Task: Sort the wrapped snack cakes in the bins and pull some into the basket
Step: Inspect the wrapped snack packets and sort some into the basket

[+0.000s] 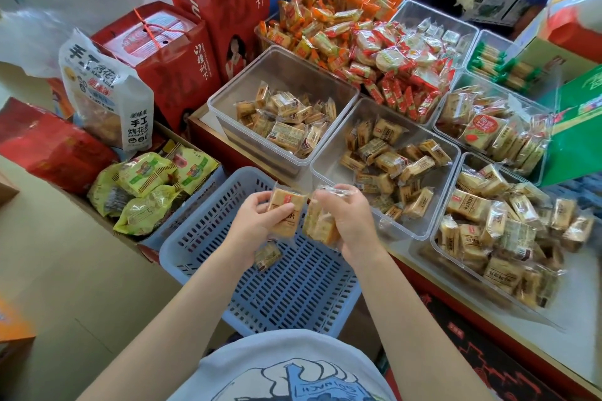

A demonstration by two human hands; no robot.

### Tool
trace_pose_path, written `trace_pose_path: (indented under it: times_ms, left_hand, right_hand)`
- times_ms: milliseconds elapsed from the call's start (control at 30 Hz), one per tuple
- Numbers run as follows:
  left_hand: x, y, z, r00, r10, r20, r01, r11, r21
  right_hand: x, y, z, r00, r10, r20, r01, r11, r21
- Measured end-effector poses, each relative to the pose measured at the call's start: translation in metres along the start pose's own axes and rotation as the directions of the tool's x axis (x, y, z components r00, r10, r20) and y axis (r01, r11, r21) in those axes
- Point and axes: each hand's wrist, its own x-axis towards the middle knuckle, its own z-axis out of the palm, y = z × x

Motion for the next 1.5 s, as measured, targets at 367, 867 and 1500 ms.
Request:
trace_pose_path:
  times_ms: [367,867,1500]
  left_hand:
    - [0.057,0.024,0.006,0.996,0.061,0.058,-0.066,0.995,0.073]
    - [0.212,0.118,0.008,0.964,0.247,0.096,-0.258,0.956,0.138]
    - [0.219,0.015,0.094,0.8,0.317,0.51,-0.462,-0.218,0.86]
  right_hand:
    - [0.068,-0.011,0.02,0.996,0.073,0.044,-0.068,0.992,-0.103]
    - [0.222,-0.071,0.045,0.997,-0.05,0.052,0.054,0.997,-0.062]
    - [0.227,0.021,-0.085,0.907,0.351,-0.234,-0.314,0.932,0.181]
